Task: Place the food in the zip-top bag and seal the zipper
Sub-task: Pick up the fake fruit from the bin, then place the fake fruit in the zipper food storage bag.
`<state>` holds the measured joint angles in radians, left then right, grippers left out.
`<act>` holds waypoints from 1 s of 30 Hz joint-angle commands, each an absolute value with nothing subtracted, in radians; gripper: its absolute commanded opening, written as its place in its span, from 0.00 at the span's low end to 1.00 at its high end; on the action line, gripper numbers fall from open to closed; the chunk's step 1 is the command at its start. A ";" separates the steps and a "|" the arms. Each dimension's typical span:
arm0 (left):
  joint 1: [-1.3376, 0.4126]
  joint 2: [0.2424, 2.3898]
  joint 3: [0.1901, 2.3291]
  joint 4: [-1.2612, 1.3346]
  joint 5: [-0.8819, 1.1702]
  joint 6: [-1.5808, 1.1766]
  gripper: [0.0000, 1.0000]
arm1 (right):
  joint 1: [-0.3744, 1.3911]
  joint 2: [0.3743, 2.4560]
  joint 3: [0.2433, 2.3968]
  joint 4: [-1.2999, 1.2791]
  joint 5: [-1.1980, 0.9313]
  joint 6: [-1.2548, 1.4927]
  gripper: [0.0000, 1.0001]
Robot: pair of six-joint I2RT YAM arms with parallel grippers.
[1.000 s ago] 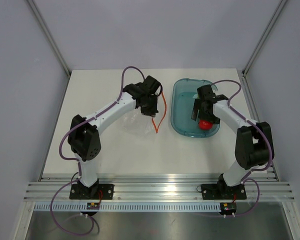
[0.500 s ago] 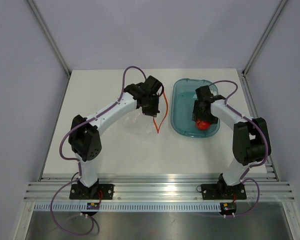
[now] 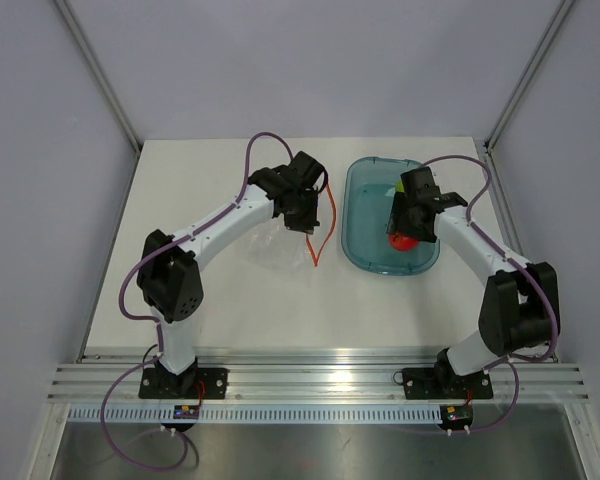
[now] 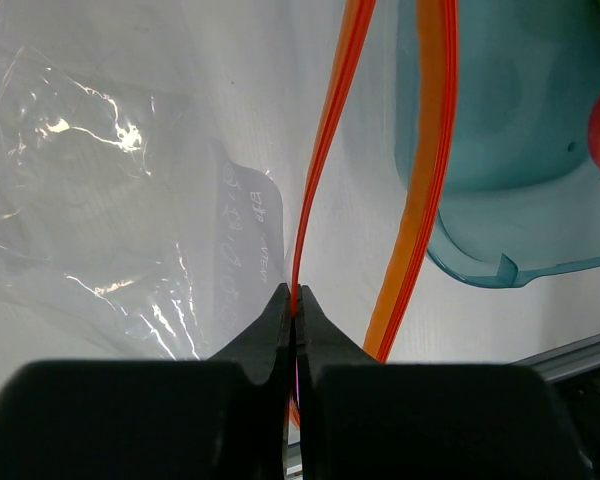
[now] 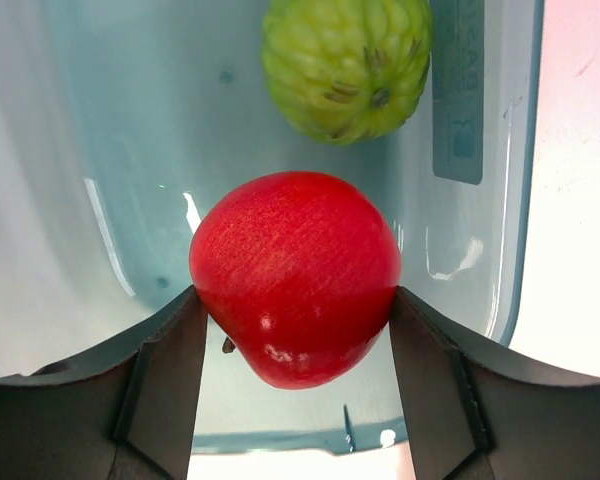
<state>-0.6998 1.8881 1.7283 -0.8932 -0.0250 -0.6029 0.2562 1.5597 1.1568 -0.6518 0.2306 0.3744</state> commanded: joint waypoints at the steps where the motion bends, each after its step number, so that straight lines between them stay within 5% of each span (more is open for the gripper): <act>1: -0.706 1.902 1.763 -0.876 -0.025 -0.598 0.00 | 0.259 1.467 1.183 -0.652 0.176 0.399 0.54; 17: -0.709 1.905 1.787 -0.882 -0.006 -0.597 0.00 | 0.518 1.483 1.414 -0.559 0.005 0.523 0.54; 30: -0.710 1.864 1.813 -0.871 0.084 -0.601 0.00 | 0.523 1.594 1.428 -0.494 -0.086 0.555 0.56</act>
